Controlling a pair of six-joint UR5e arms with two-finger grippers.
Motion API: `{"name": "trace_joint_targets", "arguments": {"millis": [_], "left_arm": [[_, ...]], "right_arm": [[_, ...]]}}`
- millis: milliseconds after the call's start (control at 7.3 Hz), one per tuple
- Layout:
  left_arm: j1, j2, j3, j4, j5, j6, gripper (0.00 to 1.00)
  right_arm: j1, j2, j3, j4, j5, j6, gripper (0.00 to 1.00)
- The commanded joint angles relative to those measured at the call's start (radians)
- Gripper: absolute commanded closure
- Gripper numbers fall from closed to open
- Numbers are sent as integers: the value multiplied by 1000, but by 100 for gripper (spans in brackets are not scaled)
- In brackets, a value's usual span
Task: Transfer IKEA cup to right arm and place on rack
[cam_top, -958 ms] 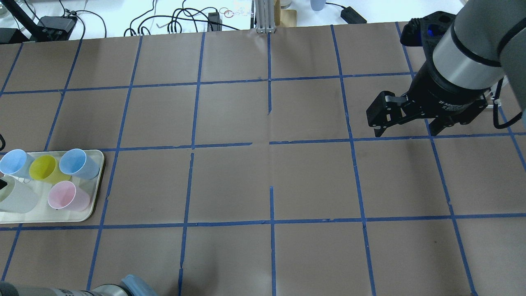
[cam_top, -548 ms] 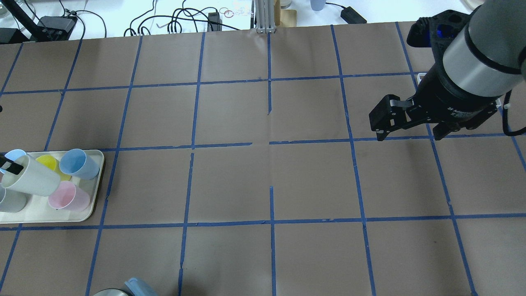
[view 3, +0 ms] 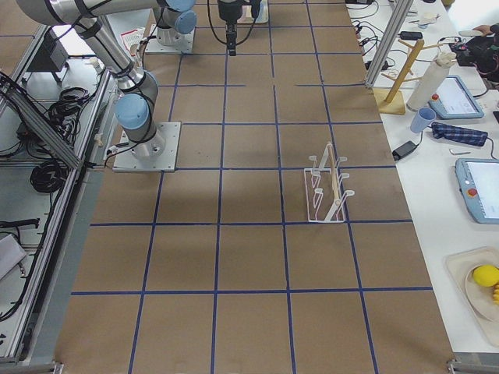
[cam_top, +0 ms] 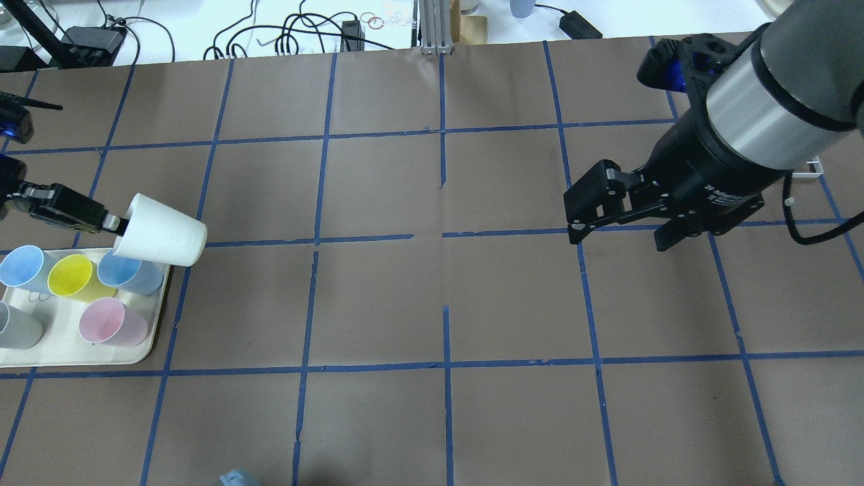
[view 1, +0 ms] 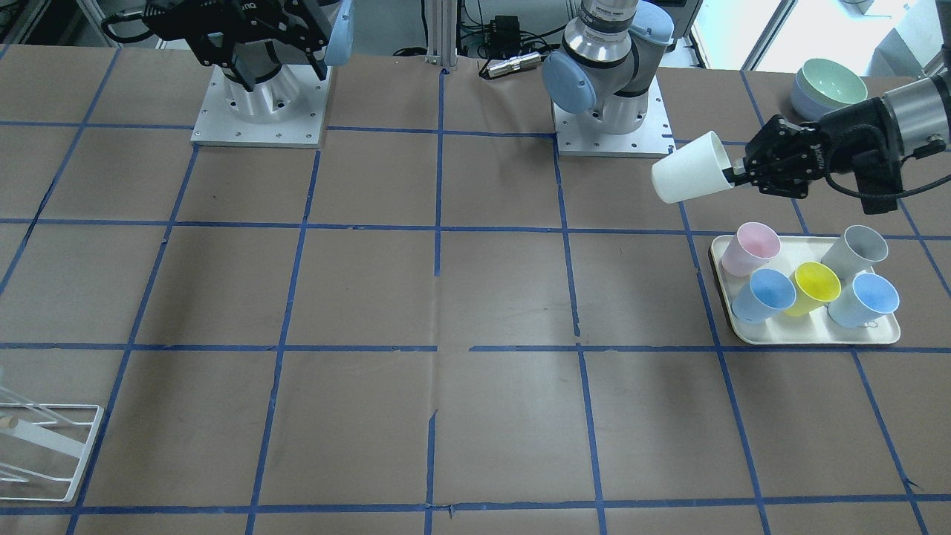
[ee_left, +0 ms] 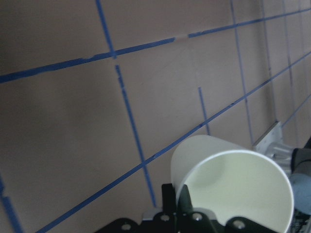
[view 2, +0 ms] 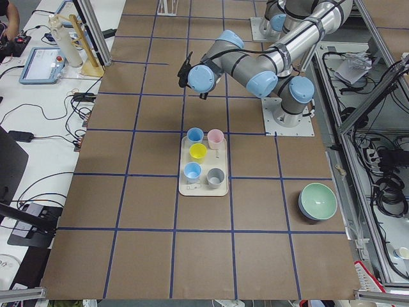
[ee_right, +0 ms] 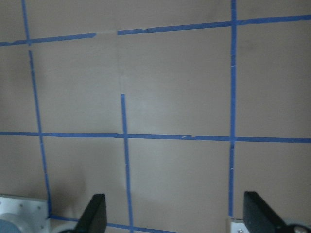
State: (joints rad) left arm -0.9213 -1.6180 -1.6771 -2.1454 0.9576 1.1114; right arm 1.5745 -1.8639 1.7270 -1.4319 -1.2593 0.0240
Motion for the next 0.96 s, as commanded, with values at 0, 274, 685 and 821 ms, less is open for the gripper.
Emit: {"name": "trace_joint_targets", "arguments": {"millis": [0,274,685,821], "left_arm": [[-105,1,-24,-172,-295,-57,100],[-201,10,-29,-290,-406,-67,100],[-284,33,-29,-383,-525,-45,100],[-328,39,-27,-389,-558,-44,100]], "right_arm": [[-4,6,0,-10,220,1,0],[-54,55,5,1,408,-30,0],[-186,71,9,82,842,-62,0],[-197,84,22,84,913,-64,0]]}}
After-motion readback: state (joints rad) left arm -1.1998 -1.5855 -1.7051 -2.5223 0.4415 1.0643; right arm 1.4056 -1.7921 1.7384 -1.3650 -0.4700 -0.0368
